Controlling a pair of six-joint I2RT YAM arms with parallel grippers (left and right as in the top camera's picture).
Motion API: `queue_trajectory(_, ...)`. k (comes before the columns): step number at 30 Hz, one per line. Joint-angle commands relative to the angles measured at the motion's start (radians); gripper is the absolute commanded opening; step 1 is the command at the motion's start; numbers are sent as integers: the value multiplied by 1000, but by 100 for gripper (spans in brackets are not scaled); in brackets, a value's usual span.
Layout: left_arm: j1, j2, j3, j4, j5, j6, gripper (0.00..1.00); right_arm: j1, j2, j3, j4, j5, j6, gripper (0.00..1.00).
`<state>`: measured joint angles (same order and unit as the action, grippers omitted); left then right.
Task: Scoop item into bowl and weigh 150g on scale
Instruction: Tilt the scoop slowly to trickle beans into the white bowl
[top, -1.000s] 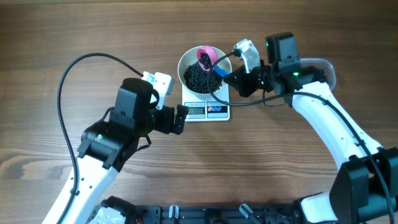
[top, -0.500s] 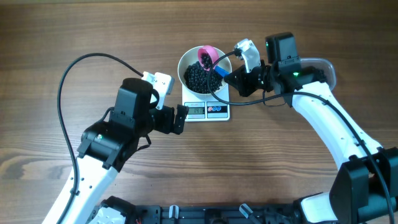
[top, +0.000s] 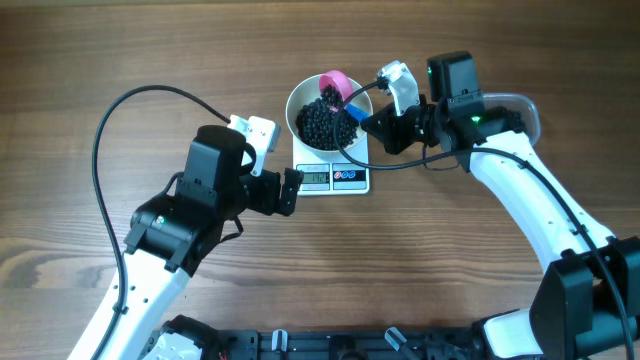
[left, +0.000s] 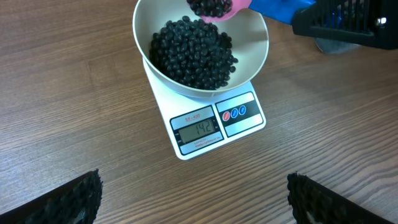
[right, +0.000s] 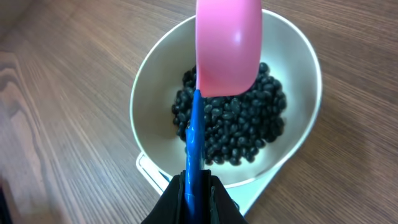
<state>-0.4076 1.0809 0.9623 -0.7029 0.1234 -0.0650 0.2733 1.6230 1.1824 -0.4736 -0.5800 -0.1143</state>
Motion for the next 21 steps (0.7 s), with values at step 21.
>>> queue_trajectory(21, -3, 2, 5, 0, -10, -3, 100, 2, -24, 27, 2, -47, 39, 4)
